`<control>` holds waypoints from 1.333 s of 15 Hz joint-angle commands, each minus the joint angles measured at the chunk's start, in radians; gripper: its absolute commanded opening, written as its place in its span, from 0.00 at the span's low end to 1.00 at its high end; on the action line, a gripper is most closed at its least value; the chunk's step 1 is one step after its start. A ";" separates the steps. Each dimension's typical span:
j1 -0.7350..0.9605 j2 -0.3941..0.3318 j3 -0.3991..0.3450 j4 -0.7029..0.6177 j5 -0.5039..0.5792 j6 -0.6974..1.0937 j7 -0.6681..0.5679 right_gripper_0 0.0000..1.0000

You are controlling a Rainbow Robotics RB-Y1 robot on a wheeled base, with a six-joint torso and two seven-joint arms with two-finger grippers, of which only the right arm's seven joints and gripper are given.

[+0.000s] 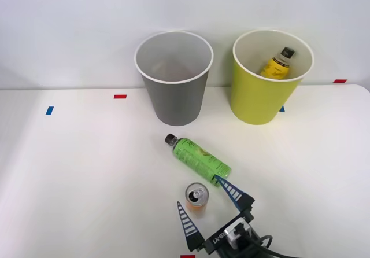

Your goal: Put cans in the gray bin, plastic bottles in the light green bin

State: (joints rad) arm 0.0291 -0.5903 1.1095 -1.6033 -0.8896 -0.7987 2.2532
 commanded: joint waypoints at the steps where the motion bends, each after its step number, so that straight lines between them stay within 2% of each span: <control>1: -0.014 0.006 0.003 0.000 -0.009 0.007 -0.003 1.00; 2: -0.014 0.004 0.003 0.002 -0.011 0.007 -0.003 1.00; 3: -0.012 0.000 0.003 0.000 -0.011 0.007 0.002 0.77; 4: -0.012 -0.005 0.003 0.000 -0.011 0.006 0.003 0.14; 5: -0.012 -0.006 0.003 0.000 -0.009 0.006 0.003 0.00; 13: 0.000 0.007 -0.004 -0.003 -0.006 0.001 -0.003 0.00; 17: 0.023 -0.016 -0.007 -0.047 0.009 -0.004 -0.006 0.00; 20: 0.029 -0.066 -0.025 -0.118 -0.009 -0.004 -0.011 0.00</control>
State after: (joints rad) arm 0.0581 -0.6398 1.0925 -1.7006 -0.8860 -0.8020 2.2440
